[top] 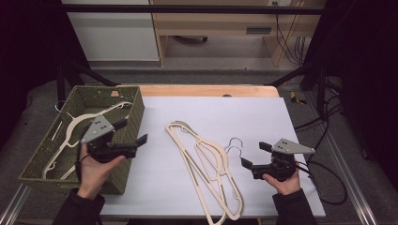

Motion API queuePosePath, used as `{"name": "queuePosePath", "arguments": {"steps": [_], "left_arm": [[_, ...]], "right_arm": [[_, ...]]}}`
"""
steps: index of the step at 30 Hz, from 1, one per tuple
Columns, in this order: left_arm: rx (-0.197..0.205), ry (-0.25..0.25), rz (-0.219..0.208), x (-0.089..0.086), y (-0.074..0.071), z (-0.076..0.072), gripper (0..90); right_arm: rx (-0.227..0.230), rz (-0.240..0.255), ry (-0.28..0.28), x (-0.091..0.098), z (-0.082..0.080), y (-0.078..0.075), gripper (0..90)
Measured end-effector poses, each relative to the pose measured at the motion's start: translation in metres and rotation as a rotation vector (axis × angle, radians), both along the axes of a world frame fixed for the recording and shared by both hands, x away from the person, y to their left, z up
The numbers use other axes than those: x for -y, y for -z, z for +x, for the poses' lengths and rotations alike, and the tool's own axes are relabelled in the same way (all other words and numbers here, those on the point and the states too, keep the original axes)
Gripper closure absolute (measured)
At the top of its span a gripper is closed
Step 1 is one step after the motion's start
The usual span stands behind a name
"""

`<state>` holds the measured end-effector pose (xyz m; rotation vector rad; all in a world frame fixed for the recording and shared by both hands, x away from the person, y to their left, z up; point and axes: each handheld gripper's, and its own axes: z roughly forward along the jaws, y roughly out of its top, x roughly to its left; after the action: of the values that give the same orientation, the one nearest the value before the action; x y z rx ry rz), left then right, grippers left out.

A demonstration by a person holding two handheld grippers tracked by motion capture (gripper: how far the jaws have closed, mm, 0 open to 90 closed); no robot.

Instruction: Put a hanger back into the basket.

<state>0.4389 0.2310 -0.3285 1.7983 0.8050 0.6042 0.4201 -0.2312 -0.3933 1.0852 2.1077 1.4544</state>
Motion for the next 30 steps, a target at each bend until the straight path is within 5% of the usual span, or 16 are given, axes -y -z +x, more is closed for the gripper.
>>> {"name": "queuePosePath", "arguments": {"steps": [10, 30], "left_arm": [[-0.027, 0.096, -0.009, 0.063, 0.017, 0.012, 12.5], [-0.082, 0.167, 0.036, 0.139, 0.05, 0.046, 13.4]], "right_arm": [[0.024, 0.023, 0.01, 0.01, -0.002, 0.0, 3.8], [0.051, 0.054, 0.025, 0.021, -0.011, 0.0, 2.8]]}}
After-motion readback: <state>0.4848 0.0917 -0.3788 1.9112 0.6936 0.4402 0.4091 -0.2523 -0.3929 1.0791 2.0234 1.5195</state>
